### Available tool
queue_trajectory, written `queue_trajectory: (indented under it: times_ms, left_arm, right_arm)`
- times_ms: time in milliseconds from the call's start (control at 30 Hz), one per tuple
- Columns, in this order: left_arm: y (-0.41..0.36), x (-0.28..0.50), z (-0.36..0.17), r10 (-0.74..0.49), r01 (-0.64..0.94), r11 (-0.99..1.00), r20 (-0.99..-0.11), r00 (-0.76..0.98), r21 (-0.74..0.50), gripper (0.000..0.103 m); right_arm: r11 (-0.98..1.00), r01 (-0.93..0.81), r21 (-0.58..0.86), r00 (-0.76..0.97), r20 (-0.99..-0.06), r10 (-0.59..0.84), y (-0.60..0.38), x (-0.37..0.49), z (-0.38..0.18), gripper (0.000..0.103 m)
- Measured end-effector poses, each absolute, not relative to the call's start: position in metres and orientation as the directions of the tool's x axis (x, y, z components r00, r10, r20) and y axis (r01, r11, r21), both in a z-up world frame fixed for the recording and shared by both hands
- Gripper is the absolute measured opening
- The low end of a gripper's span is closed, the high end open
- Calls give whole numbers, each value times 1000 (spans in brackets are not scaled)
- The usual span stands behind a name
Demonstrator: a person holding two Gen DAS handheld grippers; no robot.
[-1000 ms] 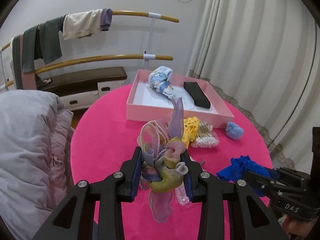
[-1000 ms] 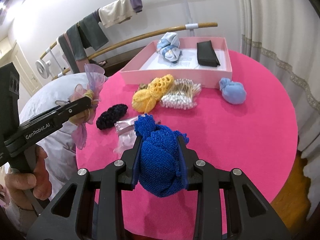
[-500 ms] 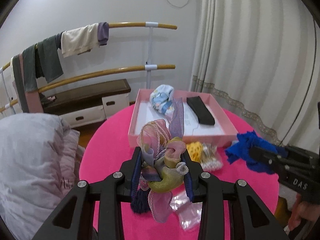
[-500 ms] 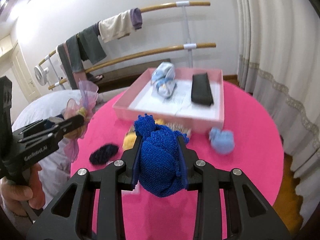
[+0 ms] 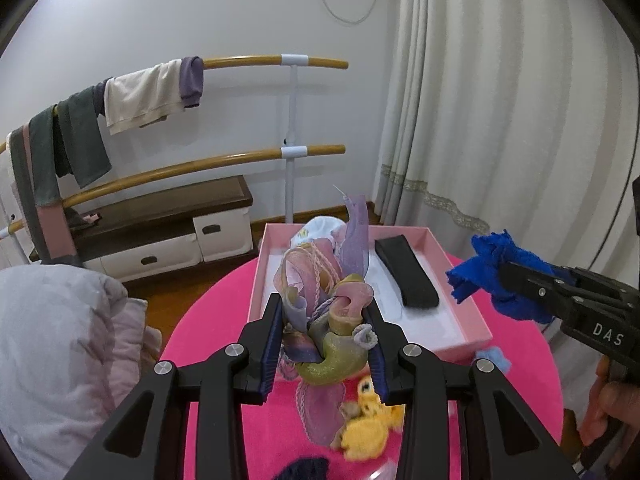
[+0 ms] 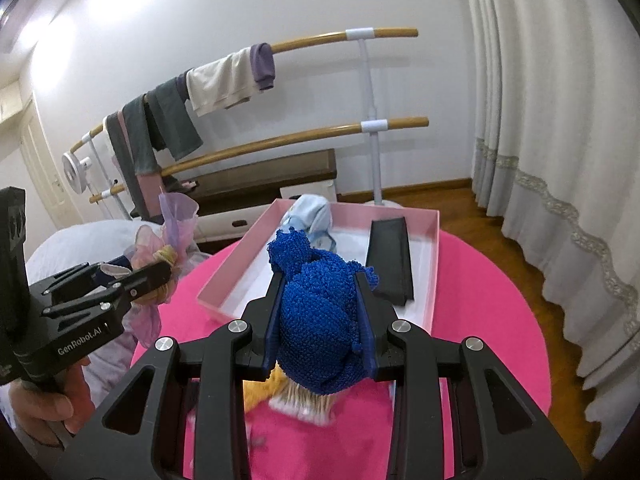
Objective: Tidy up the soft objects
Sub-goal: 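Carry the scrunchie and blue knitted item into the pink box and release both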
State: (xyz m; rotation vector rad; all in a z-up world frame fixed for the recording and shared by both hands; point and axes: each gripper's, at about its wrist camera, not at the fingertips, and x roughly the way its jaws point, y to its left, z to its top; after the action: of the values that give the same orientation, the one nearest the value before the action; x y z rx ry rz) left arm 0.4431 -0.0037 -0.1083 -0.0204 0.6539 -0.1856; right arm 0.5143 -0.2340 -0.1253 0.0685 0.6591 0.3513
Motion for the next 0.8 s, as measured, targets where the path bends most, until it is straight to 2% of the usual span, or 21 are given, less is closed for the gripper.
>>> queue_trajectory:
  times_ms: [300,800]
  left_arm:
    - [-9,540,-122,-165,149,986,-641,750,-80,35]
    - [-27,684,-170,-145,122,989,-727,671,-85,38]
  right_arm:
    - [922,-284,263,694,-607,387,-229,582,-139,30]
    - [933,-230,277,617,-699,360,-205,652,-189,32]
